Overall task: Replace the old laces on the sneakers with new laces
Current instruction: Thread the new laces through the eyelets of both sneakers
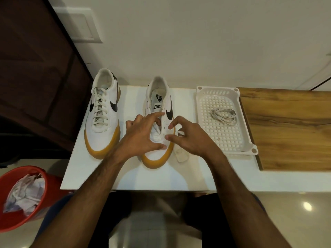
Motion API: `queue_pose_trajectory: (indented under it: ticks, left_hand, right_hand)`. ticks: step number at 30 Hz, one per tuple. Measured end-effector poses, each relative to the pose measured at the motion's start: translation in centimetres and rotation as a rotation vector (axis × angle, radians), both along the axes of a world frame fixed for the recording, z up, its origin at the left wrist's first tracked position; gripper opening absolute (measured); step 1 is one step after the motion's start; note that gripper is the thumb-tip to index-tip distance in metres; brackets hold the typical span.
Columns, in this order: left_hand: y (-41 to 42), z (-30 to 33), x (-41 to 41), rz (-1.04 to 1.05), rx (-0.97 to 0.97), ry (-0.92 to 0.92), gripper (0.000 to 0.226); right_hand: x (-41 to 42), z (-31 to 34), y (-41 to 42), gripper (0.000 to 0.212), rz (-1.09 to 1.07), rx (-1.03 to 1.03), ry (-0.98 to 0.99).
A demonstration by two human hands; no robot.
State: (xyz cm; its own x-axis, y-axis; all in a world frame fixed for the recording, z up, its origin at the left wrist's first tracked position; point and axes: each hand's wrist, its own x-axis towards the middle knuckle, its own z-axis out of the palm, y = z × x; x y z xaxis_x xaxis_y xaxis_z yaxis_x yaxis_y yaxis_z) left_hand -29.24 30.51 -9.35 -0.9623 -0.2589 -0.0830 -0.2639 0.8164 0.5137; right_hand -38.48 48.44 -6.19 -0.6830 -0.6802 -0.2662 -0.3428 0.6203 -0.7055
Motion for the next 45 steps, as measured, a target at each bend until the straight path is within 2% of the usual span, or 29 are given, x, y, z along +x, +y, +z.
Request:
queue_pose_trajectory:
  ticks: [3, 6, 8, 11, 15, 17, 20, 23, 26, 28, 31, 35, 40, 43, 45]
  left_hand:
    - [0.0, -0.1, 0.0, -0.001, 0.002, 0.009, 0.102]
    - [0.0, 0.1, 0.0, -0.004, -0.004, 0.004, 0.103]
    - [0.0, 0.1, 0.1, -0.005, -0.005, 0.012, 0.104]
    - [-0.1, 0.2, 0.2, -0.012, -0.028, 0.014, 0.106]
    - [-0.2, 0.1, 0.2, -0.009, -0.006, 0.024, 0.107]
    - [-0.2, 0.1, 0.1, -0.016, 0.001, 0.03, 0.106]
    - [-0.2, 0.1, 0.3, -0.056, -0.055, 0.041, 0.098]
    - [0.0, 0.1, 0.6, -0.067, -0.196, 0.142, 0.079]
    - [1.6, 0.3, 0.4, -0.144, -0.256, 0.26, 0.056]
    - [3.3, -0.3, 0.4, -0.306, -0.346, 0.228, 0.05]
    - [4.7, -1.9, 0.5, -0.425, -0.455, 0.126, 0.055]
    - [5.8, -2.6, 0.5, -0.342, -0.551, 0.16, 0.041]
    - [6.2, -3.3, 0.1, -0.247, -0.52, 0.248, 0.024]
    - [6.1, -3.4, 0.1, -0.216, -0.51, 0.286, 0.012]
    - [6.2, -3.2, 0.0, -0.192, -0.501, 0.301, 0.009]
  right_hand:
    - [0.4, -0.4, -1.0, 0.021, 0.029, 0.104, 0.171]
    - [0.3, -1.3, -1.4, 0.011, 0.035, 0.089, 0.217]
    - [-0.3, -1.0, -1.1, 0.011, 0.044, 0.001, 0.089]
    - [-1.3, 0.7, 0.4, 0.009, -0.069, -0.31, -0.224]
    - [-2.8, 2.2, 3.0, 0.022, -0.275, -0.756, -0.489]
    - [-2.8, 2.2, 3.3, 0.026, -0.312, -0.86, -0.604]
    - [-1.9, 2.0, 2.4, 0.02, -0.312, -0.744, -0.441]
    - [-1.5, 2.4, 1.4, 0.013, -0.279, -0.747, -0.475]
    - [-1.9, 1.7, 1.7, 0.022, -0.267, -0.57, -0.274]
    - [-2.2, 1.0, 2.4, 0.021, -0.251, -0.38, -0.12]
    - [-2.5, 0.4, 3.2, 0.009, -0.187, -0.219, -0.169]
    - [-2.7, 0.0, 3.5, 0.026, -0.091, -0.085, -0.051]
    - [-2.7, 0.1, 3.8, 0.038, -0.027, 0.056, 0.21]
    - [-2.5, 0.5, 3.8, 0.046, 0.006, 0.125, 0.229]
    - [-1.7, 0.6, 3.2, 0.062, 0.091, 0.262, 0.139]
